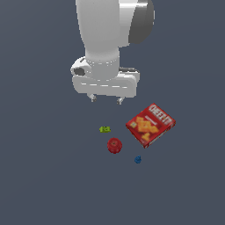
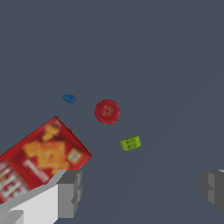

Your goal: Pick up a designated object from a clutter of objects.

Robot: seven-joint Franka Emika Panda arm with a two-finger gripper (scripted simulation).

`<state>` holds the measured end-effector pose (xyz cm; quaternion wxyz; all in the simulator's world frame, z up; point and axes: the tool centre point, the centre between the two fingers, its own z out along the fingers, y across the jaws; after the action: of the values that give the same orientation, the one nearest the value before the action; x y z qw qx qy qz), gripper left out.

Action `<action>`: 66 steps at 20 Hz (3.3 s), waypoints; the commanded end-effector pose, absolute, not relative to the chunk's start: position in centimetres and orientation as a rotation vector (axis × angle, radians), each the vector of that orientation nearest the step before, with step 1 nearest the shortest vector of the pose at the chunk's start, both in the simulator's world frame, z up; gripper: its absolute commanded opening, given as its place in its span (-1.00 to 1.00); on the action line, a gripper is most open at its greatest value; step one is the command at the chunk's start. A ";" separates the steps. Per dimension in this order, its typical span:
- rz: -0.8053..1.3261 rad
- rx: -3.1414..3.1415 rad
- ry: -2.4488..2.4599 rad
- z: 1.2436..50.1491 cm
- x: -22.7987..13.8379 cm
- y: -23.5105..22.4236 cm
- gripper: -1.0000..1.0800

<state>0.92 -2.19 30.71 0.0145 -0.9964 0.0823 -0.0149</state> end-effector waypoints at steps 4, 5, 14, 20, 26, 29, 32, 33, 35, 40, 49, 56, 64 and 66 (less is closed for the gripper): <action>-0.036 -3.073 0.416 28.4 1.1 -2.1 0.92; -0.034 -3.065 0.453 27.9 1.1 -2.1 0.92; -0.007 -2.967 0.841 22.4 0.9 -2.1 0.92; 0.009 -2.878 1.105 18.8 0.4 -2.2 0.92; 0.020 -2.772 1.365 15.3 -0.4 -2.5 0.92; 0.023 -2.712 1.493 13.6 -0.9 -2.8 0.92; 0.023 -2.647 1.619 11.9 -1.5 -3.0 0.92; 0.023 -2.624 1.661 11.4 -1.7 -3.1 0.92; 0.021 -2.579 1.741 10.4 -2.1 -3.4 0.92; 0.014 -2.480 1.902 8.3 -3.0 -3.9 0.92; 0.002 -2.374 2.056 6.4 -4.0 -4.4 0.92; 0.001 -2.367 2.066 6.2 -4.1 -4.5 0.92; 0.001 -2.364 2.069 3.6 -4.2 -4.5 0.92; 0.001 -2.363 2.070 2.7 -4.2 -4.5 0.92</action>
<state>-4.19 -4.49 3.36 -0.0001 -0.7523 0.6588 0.0004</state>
